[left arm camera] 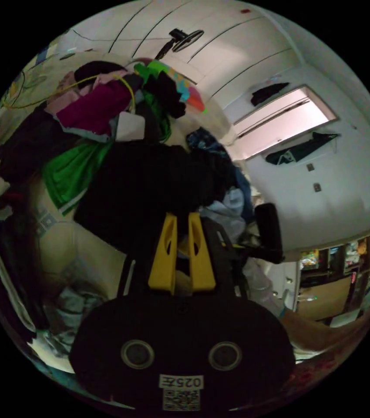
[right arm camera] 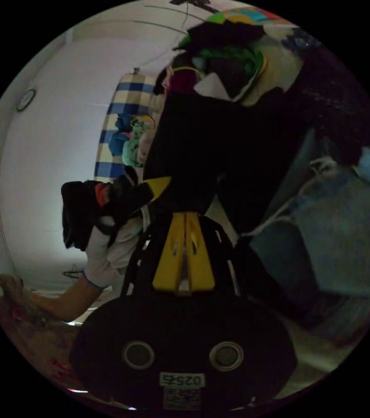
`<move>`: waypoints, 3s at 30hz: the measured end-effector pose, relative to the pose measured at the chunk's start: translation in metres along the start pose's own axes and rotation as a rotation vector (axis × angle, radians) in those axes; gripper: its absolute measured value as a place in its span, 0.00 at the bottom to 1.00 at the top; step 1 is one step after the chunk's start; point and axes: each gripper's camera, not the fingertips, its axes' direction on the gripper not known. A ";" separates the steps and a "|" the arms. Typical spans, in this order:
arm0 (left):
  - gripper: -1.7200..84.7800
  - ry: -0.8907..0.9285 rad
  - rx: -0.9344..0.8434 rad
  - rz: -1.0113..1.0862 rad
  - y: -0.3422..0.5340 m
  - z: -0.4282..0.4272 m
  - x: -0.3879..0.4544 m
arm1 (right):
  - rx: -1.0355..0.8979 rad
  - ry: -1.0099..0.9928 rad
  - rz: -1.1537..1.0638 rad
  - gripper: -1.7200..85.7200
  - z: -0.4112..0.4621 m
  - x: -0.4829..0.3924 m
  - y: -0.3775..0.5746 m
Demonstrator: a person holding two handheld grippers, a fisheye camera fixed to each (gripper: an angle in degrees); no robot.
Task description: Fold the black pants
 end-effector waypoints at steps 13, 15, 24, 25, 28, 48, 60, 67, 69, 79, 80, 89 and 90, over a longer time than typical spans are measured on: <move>0.02 0.718 -0.020 0.360 0.143 -0.138 0.132 | 0.381 0.233 -0.273 0.29 -0.271 -0.399 0.166; 0.02 0.789 -0.080 0.482 0.154 -0.140 0.153 | 0.412 0.384 -0.259 0.30 -0.281 -0.454 0.184; 0.02 1.277 -0.226 0.945 0.257 -0.127 0.272 | 1.096 1.148 0.073 0.20 -0.317 -0.685 0.269; 0.02 1.342 -0.239 0.977 0.275 -0.123 0.286 | 1.147 1.237 0.087 0.20 -0.328 -0.710 0.279; 0.02 1.455 -0.265 1.087 0.325 -0.107 0.321 | 1.231 1.354 0.116 0.20 -0.355 -0.761 0.302; 0.06 1.030 -0.967 0.669 0.611 0.310 0.326 | 1.195 0.792 0.500 0.01 -0.550 -0.817 0.494; 0.12 0.525 -1.218 1.032 0.699 0.532 0.298 | 0.987 0.425 1.325 0.02 -0.538 -0.648 0.529; 0.16 0.428 -1.288 1.260 0.822 0.632 0.337 | 1.444 0.220 1.229 0.21 -0.517 -0.737 0.505; 0.14 0.418 -1.349 1.172 0.839 0.665 0.342 | 1.414 0.179 1.222 0.22 -0.512 -0.739 0.480; 0.00 0.685 -1.575 0.888 0.847 0.700 0.385 | 1.322 0.486 1.101 0.20 -0.554 -0.813 0.296; 0.00 0.711 -1.555 0.921 0.843 0.687 0.391 | 1.308 0.538 1.098 0.20 -0.559 -0.821 0.284; 0.00 1.081 -1.243 1.158 0.794 0.515 0.461 | 1.152 1.214 1.021 0.15 -0.607 -0.918 0.105; 0.00 1.134 -1.192 1.146 0.781 0.499 0.465 | 1.180 1.264 1.078 0.14 -0.602 -0.921 0.094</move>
